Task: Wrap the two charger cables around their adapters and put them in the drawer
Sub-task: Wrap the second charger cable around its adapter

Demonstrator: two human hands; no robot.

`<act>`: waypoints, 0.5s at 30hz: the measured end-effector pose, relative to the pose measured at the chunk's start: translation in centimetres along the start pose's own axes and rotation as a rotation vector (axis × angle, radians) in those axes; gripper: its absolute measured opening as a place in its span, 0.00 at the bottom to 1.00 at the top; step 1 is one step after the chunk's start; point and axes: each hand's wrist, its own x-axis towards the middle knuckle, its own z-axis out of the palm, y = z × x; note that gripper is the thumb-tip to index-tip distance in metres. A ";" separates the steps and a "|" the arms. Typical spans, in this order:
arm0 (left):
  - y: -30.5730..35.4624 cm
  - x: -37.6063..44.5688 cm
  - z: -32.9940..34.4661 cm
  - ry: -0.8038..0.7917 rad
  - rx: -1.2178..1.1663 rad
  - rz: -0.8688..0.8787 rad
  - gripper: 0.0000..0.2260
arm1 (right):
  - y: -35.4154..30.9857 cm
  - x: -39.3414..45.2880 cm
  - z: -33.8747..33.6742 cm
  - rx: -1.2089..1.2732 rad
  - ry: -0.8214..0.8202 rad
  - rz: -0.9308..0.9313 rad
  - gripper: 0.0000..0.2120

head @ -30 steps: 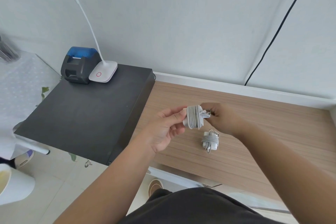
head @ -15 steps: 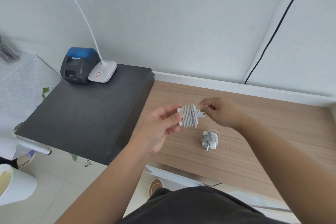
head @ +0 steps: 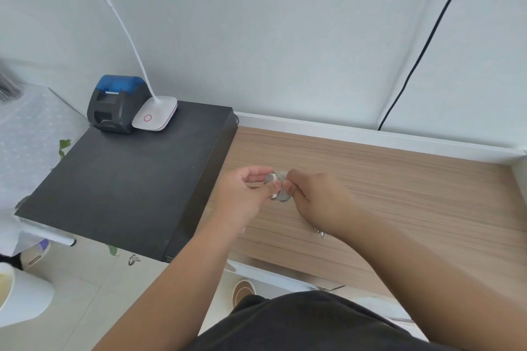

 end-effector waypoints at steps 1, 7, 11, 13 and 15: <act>0.1 -0.1 0.1 -0.003 -0.088 -0.026 0.12 | 0.1 -0.2 0.5 0.024 0.025 0.002 0.10; 0.5 -0.3 0.7 0.017 -0.479 -0.168 0.11 | -0.3 -1.5 2.3 -0.077 0.378 -0.040 0.14; 1.0 -0.9 1.3 0.045 -0.495 -0.089 0.13 | -0.3 -1.4 2.5 -0.020 0.391 0.007 0.16; 1.2 -1.2 1.5 0.079 -0.374 0.035 0.13 | -0.2 -1.2 2.3 0.031 0.414 -0.003 0.14; 1.4 -1.4 1.2 0.105 -0.196 0.176 0.13 | 0.0 -1.3 1.9 0.139 0.425 -0.029 0.12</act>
